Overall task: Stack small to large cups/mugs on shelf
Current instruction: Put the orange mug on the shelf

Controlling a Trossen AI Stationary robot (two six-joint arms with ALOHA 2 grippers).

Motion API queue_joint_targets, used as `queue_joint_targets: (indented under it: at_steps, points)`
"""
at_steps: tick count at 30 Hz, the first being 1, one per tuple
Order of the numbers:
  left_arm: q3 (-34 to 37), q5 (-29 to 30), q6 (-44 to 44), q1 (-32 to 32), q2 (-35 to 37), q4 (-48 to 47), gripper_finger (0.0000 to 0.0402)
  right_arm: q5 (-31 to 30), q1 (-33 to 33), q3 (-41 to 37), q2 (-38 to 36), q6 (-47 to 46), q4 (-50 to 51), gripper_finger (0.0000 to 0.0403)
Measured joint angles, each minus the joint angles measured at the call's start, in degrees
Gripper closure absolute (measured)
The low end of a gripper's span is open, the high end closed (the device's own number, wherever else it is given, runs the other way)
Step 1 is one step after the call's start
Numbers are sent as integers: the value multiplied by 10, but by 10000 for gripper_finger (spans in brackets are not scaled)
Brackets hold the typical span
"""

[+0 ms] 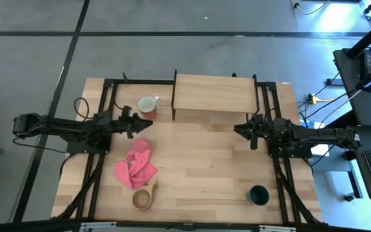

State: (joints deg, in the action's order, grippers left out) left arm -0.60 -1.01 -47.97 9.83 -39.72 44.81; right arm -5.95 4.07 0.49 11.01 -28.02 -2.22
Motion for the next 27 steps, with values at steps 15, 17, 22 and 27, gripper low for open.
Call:
queue_joint_targets:
  at_steps: [15,17,22,27]
  points:
    - [-204,49,38,12,0,-110,340,0,0,0,0,0,0,302]
    - [-300,36,91,28,-7,-322,340,0,0,0,0,0,0,302]
    - [-513,63,183,88,-95,-772,340,0,0,0,0,0,0,302]
    - [-641,152,229,172,-180,-977,336,0,0,0,0,0,0,302]
